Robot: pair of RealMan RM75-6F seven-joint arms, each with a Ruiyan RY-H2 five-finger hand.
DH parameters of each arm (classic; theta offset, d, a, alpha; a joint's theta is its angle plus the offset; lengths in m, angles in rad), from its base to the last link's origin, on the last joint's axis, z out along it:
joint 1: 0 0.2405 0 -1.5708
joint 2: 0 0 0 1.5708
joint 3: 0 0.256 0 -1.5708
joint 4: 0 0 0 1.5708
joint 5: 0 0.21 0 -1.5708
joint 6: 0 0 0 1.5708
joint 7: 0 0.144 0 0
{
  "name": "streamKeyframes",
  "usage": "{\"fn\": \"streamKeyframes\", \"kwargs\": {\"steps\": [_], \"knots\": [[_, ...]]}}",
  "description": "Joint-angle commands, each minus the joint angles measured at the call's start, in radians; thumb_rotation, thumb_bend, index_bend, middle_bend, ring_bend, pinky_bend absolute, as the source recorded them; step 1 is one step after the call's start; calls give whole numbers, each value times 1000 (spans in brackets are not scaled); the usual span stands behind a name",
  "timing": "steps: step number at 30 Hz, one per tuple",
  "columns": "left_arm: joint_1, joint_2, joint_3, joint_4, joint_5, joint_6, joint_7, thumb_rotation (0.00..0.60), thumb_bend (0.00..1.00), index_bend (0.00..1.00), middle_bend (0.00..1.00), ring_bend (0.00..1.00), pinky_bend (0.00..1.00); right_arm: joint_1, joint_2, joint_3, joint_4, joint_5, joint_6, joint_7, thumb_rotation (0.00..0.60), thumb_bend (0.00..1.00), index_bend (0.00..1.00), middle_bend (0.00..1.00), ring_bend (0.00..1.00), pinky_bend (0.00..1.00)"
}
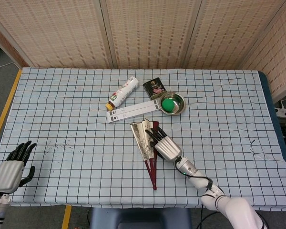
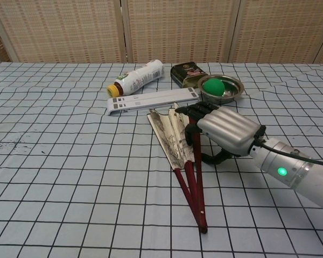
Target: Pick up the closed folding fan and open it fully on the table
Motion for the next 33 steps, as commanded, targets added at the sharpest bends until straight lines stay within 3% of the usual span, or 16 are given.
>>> {"fn": "streamKeyframes", "kwargs": {"steps": [1, 3, 10, 20, 22, 25, 28, 33], "knots": [[1, 1, 1, -2, 2, 2, 0, 600, 531, 0, 0, 0, 177, 6, -17, 7, 15, 4, 12, 14, 600, 487, 520, 14, 0, 15], [1, 2, 1, -2, 2, 2, -2, 600, 531, 0, 0, 0, 177, 8, -28, 10, 27, 6, 16, 23, 600, 570, 540, 25, 0, 25], [0, 5, 2, 1, 0, -3, -11, 600, 537, 0, 0, 0, 178, 14, -19, 14, 28, 1, 68, 51, 600, 690, 579, 52, 0, 50], [-4, -3, 2, 0, 2, -6, -7, 600, 537, 0, 0, 0, 206, 17, 61, 15, -73, -24, 169, 49, 600, 707, 658, 93, 0, 70], [-13, -19, 1, 13, 17, -9, -28, 600, 539, 10, 0, 0, 227, 24, 104, 32, -170, -15, 175, 55, 600, 707, 677, 100, 0, 71], [-40, -55, 2, 85, 14, -68, -175, 600, 542, 73, 24, 19, 243, 43, 212, 74, -411, 25, 123, 24, 600, 706, 688, 105, 0, 71], [-60, -70, 10, 126, 18, -114, -306, 600, 542, 102, 70, 37, 244, 52, 286, 115, -579, 66, 83, -16, 600, 706, 694, 109, 0, 71], [-78, -127, 21, 196, 56, -126, -510, 600, 528, 63, 85, 27, 244, 75, 389, 196, -814, 156, -4, -90, 600, 706, 694, 108, 0, 71]]}}
